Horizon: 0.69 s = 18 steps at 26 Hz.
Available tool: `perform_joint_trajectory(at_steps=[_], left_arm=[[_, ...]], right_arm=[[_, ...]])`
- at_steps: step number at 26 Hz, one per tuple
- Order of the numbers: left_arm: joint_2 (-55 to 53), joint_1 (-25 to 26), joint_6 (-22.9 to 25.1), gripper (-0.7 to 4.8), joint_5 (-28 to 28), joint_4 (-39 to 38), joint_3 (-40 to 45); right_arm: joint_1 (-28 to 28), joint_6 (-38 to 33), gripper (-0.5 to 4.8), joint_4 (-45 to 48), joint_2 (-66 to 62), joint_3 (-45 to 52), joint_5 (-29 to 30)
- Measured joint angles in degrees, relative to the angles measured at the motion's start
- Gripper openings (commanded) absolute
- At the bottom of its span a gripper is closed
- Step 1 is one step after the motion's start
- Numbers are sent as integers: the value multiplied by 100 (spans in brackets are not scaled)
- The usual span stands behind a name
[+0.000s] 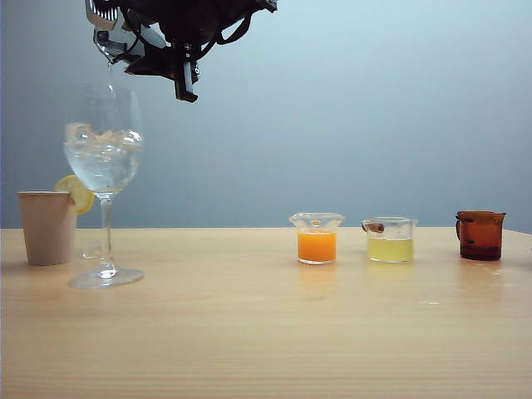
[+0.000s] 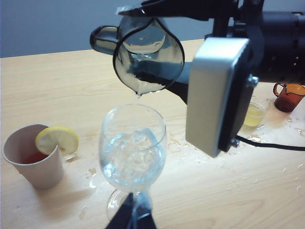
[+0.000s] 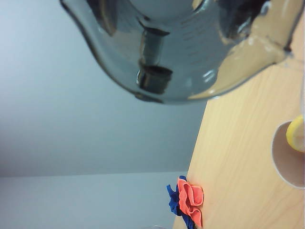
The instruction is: Pick up the first measuring cup from the left, pour the coconut rum inside into the goblet, and finally put the measuring cup back in its original place.
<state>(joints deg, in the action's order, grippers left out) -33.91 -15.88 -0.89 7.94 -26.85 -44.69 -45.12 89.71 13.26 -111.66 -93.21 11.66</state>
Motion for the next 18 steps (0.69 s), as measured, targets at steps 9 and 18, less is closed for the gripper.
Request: perform_joint_trajectory(at_steps=[9, 18], left_arm=[[0, 2, 0, -3, 0, 2, 0], [0, 2, 0, -3, 0, 2, 0]], right_arm=[[-26, 485, 237, 107, 2, 4, 4], [-28, 1029, 237, 229, 2, 4, 122]])
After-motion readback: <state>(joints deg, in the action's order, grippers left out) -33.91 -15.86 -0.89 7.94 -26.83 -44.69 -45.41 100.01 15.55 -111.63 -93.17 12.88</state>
